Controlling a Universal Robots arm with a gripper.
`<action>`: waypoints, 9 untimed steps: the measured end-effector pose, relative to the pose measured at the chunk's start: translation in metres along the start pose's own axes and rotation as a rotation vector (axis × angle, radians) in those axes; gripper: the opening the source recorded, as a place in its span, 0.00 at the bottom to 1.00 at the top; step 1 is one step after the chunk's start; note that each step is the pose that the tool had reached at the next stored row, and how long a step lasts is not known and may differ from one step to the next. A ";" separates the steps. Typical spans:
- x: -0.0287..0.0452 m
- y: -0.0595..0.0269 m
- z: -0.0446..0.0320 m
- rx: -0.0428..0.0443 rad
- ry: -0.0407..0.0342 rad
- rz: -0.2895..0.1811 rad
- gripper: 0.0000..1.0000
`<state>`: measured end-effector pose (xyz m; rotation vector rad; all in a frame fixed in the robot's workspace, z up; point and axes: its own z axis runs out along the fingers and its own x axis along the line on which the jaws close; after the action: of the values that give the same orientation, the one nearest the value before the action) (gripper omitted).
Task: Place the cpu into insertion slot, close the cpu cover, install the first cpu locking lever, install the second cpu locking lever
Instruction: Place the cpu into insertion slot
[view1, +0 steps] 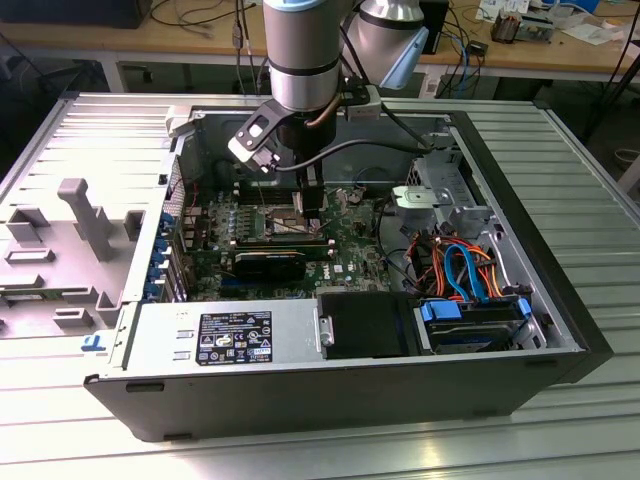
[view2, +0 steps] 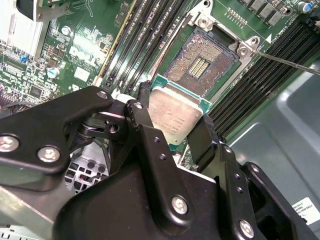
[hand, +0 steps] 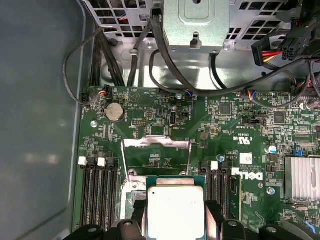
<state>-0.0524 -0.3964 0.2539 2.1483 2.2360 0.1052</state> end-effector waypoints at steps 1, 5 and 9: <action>0.0000 0.0000 0.0000 0.0000 -0.0001 0.001 0.55; 0.0000 0.0000 0.0001 -0.0001 -0.0004 0.006 0.55; 0.0000 0.0000 0.0002 -0.0002 -0.0007 0.010 0.55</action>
<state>-0.0524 -0.3964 0.2537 2.1598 2.2245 0.1050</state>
